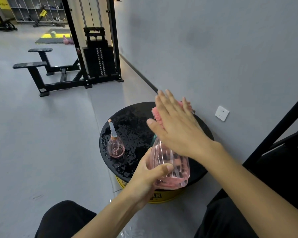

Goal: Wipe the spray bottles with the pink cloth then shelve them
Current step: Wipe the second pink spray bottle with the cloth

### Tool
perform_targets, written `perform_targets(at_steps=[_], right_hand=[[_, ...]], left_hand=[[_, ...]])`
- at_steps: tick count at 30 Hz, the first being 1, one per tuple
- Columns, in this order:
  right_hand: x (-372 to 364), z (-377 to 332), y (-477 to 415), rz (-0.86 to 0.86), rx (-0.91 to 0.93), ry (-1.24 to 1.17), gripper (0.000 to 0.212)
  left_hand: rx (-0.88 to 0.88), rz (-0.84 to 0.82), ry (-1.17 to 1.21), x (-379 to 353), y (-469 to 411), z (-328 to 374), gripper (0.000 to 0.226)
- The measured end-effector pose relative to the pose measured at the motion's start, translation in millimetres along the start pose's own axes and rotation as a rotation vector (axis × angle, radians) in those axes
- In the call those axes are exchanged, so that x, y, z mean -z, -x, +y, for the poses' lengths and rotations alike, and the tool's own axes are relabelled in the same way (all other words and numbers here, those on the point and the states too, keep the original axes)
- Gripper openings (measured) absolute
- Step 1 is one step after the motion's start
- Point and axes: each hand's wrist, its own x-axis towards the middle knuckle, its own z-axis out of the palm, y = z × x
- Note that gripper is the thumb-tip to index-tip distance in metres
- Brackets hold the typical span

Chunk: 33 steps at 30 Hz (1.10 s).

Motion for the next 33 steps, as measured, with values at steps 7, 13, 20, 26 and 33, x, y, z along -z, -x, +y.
perform_targets(at_steps=[7,13,20,26,33], right_hand=[[5.2,9.1,-10.2,0.001,0.027,-0.004,0.066],[-2.3,3.9,6.1,-0.052,0.067,-0.022,0.07],[-4.0,11.0,0.9,-0.018,0.006,-0.024,0.063],[-11.5,6.8,10.7,-0.067,0.075,-0.076,0.06],[-10.2,29.4,3.1,0.04,-0.008,0.015,0.056]], left_hand=[[0.018,-0.018,0.025,-1.7,-1.2,5.2,0.077],[0.007,0.033,0.035,3.7,-3.3,4.8,0.067],[0.019,0.028,0.006,0.0,-0.2,0.7,0.069],[0.063,0.042,0.047,1.3,1.1,-1.3,0.073],[0.09,0.01,0.038,-4.3,7.6,-4.3,0.08]])
